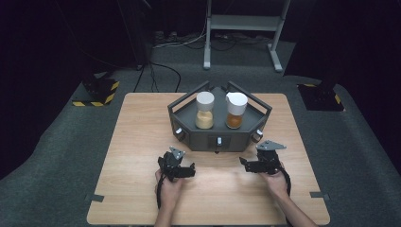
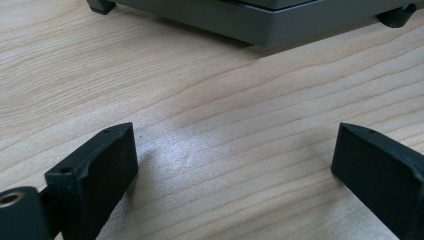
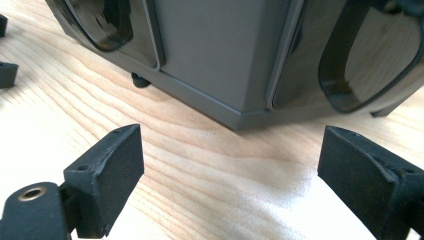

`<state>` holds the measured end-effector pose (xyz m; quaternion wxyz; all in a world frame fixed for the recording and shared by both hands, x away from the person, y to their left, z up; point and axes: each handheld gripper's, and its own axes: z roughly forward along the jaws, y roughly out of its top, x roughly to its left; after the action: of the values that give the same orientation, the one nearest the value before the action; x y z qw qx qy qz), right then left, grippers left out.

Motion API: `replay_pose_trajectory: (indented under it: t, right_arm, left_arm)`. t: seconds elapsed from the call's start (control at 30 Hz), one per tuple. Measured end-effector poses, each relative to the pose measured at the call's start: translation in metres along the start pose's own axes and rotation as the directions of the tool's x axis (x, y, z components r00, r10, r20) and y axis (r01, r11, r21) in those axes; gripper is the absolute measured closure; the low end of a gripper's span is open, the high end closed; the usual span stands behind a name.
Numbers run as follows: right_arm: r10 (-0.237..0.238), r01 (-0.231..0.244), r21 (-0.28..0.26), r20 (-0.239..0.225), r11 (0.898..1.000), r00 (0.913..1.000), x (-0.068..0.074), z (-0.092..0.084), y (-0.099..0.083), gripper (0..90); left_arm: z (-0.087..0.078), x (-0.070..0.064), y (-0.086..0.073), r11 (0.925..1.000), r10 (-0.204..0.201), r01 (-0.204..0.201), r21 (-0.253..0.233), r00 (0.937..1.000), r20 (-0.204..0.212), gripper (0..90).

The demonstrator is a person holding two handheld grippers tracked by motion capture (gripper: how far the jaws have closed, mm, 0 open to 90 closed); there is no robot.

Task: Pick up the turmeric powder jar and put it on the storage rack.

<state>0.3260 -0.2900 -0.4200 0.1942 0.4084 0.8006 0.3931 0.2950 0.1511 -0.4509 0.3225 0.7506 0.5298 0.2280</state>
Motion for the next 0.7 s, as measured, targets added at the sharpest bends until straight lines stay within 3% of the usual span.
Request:
replay_pose_trajectory:
  t: [0.7]
  right_arm:
    - [0.018,-0.019,0.046,0.021,0.999,0.9996,0.007,0.015,-0.019,11.0]
  left_arm:
    - [0.0,0.0,0.0,1.0,0.0,0.0,0.0,1.0,0.0,4.6]
